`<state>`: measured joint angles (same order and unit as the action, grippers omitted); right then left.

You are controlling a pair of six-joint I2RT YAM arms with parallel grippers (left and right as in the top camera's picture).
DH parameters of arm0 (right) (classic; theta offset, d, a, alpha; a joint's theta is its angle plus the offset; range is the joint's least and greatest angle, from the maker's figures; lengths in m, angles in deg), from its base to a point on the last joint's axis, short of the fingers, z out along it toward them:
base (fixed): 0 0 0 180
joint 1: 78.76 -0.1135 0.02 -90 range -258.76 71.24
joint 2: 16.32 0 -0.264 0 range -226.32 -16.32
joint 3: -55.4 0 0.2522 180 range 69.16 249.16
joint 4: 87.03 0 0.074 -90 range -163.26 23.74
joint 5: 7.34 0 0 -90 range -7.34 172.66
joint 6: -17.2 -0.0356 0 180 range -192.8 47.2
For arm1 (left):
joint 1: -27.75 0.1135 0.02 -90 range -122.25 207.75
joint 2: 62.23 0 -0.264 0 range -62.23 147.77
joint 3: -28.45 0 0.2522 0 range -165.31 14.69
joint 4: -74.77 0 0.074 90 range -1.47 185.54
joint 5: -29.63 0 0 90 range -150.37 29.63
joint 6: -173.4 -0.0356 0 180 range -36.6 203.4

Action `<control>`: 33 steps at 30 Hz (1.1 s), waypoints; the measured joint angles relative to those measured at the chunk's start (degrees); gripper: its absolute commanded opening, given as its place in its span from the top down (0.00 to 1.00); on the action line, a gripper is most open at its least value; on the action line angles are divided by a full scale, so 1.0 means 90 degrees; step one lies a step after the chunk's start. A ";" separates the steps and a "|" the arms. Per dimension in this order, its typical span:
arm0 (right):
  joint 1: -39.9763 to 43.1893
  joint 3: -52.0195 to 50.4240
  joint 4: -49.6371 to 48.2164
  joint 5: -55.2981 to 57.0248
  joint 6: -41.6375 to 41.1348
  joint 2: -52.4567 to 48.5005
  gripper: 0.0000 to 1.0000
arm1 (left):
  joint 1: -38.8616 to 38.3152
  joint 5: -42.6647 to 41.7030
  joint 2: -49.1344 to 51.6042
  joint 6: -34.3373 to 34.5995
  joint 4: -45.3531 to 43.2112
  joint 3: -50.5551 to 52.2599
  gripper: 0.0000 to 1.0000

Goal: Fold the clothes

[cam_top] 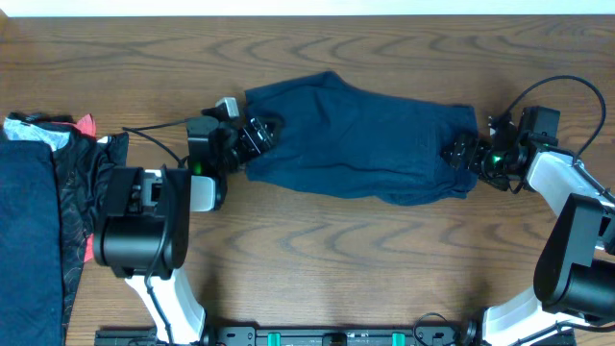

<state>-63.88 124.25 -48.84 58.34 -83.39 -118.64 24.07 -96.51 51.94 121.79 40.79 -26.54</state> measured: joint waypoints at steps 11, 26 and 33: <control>0.0000 0.0000 0.0044 0.0032 0.0066 0.0007 0.01 | -0.0019 -0.1027 0.0352 0.0716 -0.0131 -0.0359 0.94; 0.0049 -0.0141 0.0182 0.0253 0.0238 -0.0126 0.99 | -0.0024 -0.1591 -0.1052 0.0539 0.1018 -0.0631 0.94; 0.0049 -0.0141 0.0238 0.0206 0.0211 -0.0126 0.40 | 0.0058 -0.1192 -0.1996 -0.0474 0.3351 -0.0631 0.94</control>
<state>-63.45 122.99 -46.70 60.20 -81.49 -119.78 24.59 -107.24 33.98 117.53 70.95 -32.23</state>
